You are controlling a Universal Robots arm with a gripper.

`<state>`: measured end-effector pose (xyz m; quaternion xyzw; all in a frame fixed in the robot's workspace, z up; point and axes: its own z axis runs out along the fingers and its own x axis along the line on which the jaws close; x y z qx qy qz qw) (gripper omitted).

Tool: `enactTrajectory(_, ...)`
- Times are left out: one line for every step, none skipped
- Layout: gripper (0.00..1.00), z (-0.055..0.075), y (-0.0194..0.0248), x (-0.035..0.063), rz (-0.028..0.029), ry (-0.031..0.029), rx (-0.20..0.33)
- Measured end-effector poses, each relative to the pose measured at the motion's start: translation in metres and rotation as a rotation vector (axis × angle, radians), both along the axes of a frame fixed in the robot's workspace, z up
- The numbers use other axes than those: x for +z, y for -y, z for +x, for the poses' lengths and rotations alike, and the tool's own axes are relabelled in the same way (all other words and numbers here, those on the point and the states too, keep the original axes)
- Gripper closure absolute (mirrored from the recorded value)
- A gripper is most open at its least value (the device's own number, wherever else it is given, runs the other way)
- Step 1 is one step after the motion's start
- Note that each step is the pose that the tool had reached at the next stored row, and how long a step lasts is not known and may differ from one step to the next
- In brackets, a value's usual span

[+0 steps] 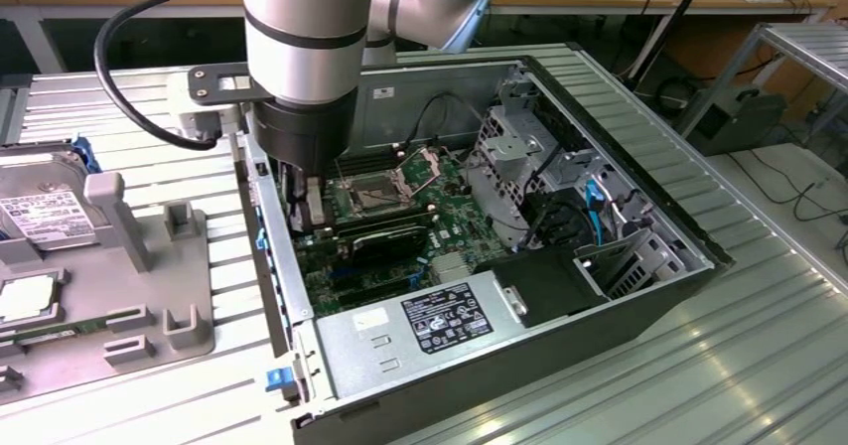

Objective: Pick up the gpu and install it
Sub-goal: 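Press down on the gpu until it lock into place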

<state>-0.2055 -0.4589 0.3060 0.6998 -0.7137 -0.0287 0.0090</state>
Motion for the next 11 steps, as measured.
enactTrajectory(0.89, 0.0000, 0.0000, -0.0005, 0.0011, 0.0000, 0.000)
enactTrajectory(0.89, 0.0001, 0.0000, -0.0012, 0.0027, 0.0001, 0.000)
enactTrajectory(0.89, 0.0001, 0.0000, -0.0018, 0.0046, 0.0001, 0.000)
enactTrajectory(0.89, 0.0001, -0.0001, -0.0019, 0.0059, 0.0003, 0.000)
enactTrajectory(0.89, 0.0000, 0.0000, -0.0019, 0.0067, -0.0001, 0.000)
enactTrajectory(0.89, 0.0002, -0.0002, -0.0011, 0.0059, -0.0049, 0.000)
enactTrajectory(0.89, 0.0001, -0.0002, -0.0010, 0.0072, -0.0069, 0.000)
enactTrajectory(0.89, 0.0004, -0.0002, -0.0010, 0.0095, -0.0067, 0.000)
enactTrajectory(0.89, 0.0007, -0.0003, -0.0010, 0.0117, -0.0065, 0.000)
enactTrajectory(0.89, 0.0015, -0.0003, 0.0013, 0.0101, -0.0083, 0.000)
enactTrajectory(0.89, 0.0016, -0.0008, 0.0012, 0.0127, -0.0082, 0.000)
